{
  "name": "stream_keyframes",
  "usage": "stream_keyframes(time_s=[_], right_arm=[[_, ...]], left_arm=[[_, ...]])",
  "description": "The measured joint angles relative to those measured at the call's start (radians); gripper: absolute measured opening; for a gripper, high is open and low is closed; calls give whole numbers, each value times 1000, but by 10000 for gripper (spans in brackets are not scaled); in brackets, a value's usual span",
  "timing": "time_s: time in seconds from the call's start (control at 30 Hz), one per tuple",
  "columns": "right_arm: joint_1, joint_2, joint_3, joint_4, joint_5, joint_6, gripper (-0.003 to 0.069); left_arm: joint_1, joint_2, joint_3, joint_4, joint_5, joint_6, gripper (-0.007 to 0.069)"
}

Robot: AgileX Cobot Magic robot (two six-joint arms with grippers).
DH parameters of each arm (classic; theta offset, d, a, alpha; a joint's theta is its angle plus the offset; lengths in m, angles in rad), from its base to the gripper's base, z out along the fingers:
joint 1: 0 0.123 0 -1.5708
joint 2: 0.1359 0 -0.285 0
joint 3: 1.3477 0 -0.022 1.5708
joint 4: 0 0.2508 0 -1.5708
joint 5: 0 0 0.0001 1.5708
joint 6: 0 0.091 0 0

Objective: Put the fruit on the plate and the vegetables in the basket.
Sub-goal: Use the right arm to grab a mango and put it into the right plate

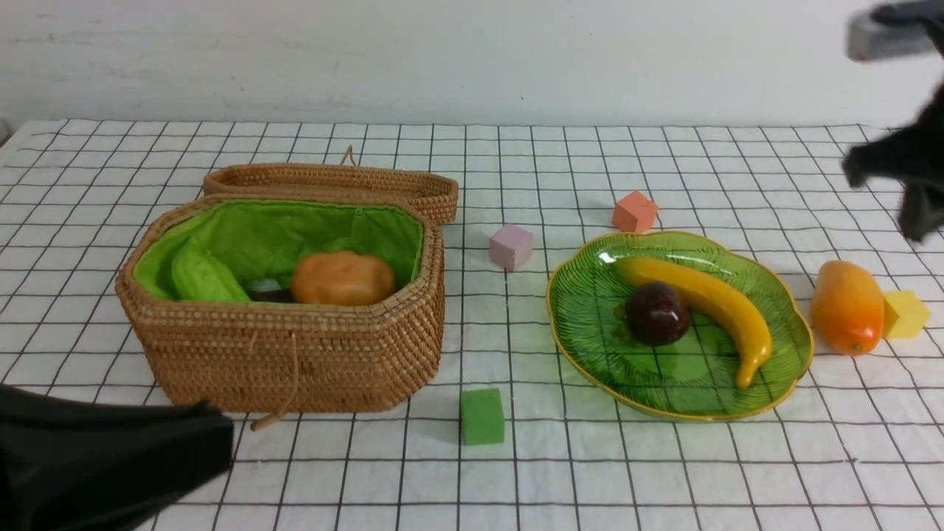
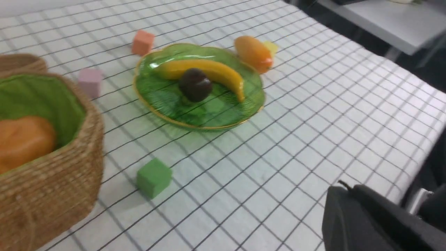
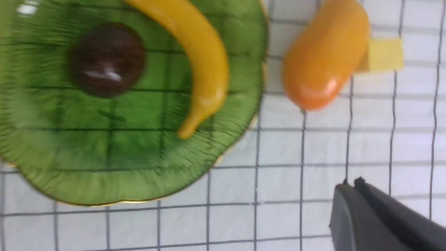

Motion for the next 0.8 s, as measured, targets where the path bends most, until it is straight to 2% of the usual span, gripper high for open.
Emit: stream_keyframes(time_s=[0.07,0.13,0.2,0.23,0.3,0.33,0.37,0.5,0.63,0.8], right_arm=[[-75,5,82,35,-79,48,25],[-136,25,129,112,-188,89,94],[-171,61,144,189,-273,107,196],[-174,66,145,196,-282,109,221],[-190,122,147,275,-382,112,377],[-191,132,147,279,-398,112,390],[-192,171,147,308,-457,104,501],[-192,269,120,319,-524,72,645],[-193,361,52,308,-516,68,668],[-193,447,-35,292,-484,68,627]], left_arm=[[0,0,0,-123,-3,142,-6],[0,0,0,-210,-11,243,-6],[0,0,0,-266,-15,310,-6],[0,0,0,-270,-15,314,-6],[0,0,0,-294,-15,344,-6],[0,0,0,-295,-15,345,-6],[0,0,0,-299,-15,351,-6],[0,1,0,-303,-15,354,-6],[0,1,0,-304,-15,355,-6],[0,1,0,-304,-19,355,-6]])
